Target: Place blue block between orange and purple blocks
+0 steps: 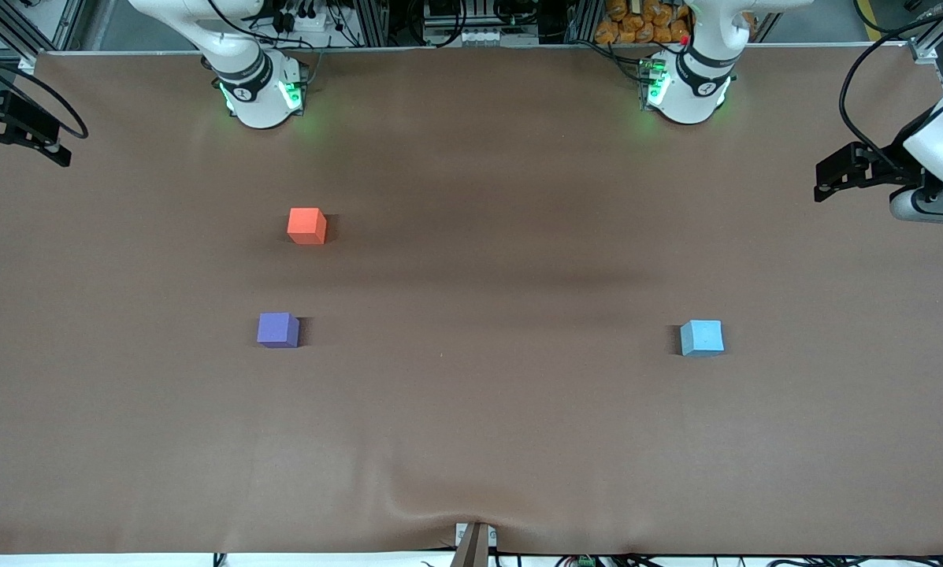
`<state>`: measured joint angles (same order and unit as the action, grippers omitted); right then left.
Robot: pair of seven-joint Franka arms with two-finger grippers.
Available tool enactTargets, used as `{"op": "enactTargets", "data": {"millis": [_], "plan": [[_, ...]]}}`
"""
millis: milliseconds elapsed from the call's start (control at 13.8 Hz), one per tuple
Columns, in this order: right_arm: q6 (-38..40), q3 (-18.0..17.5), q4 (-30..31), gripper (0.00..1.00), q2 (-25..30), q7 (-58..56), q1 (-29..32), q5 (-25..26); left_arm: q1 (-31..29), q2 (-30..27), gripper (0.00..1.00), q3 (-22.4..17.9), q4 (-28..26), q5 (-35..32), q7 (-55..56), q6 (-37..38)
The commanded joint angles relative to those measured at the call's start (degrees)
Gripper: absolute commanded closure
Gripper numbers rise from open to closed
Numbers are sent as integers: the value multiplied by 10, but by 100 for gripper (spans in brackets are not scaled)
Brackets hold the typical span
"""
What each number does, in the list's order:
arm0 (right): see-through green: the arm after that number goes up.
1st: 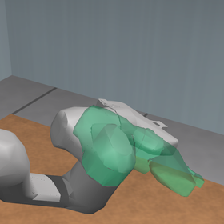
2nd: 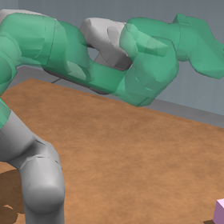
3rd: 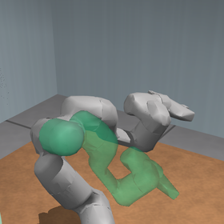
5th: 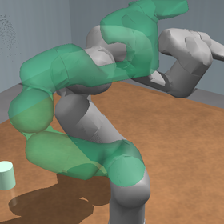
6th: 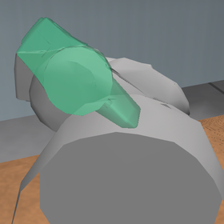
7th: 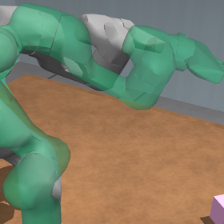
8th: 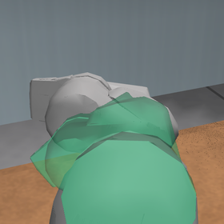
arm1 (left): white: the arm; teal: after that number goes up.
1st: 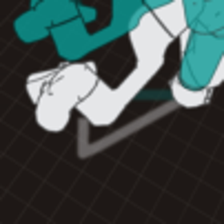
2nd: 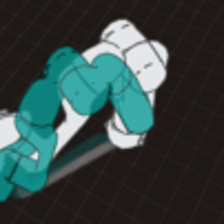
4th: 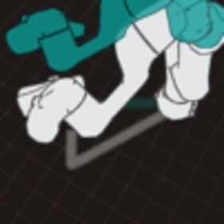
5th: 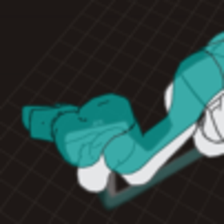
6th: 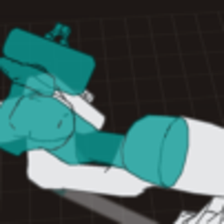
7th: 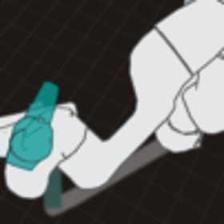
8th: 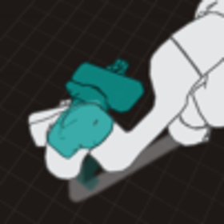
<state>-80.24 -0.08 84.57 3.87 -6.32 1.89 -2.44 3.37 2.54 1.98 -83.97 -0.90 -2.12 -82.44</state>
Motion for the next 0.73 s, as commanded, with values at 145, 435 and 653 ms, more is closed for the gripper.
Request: {"op": "enactTargets", "data": {"millis": [145, 435, 653], "plan": [[-4, -6, 3, 0, 7, -7, 9, -9, 0, 4, 0, 0, 11, 4, 7, 7], [-4, -5, 3, 0, 8, -7, 12, -12, 6, 22, 0, 1, 14, 2, 17, 6], [-5, -6, 3, 0, 7, -7, 7, -14, 3, 53, 0, 3, 12, 8, 55, -15]]}}
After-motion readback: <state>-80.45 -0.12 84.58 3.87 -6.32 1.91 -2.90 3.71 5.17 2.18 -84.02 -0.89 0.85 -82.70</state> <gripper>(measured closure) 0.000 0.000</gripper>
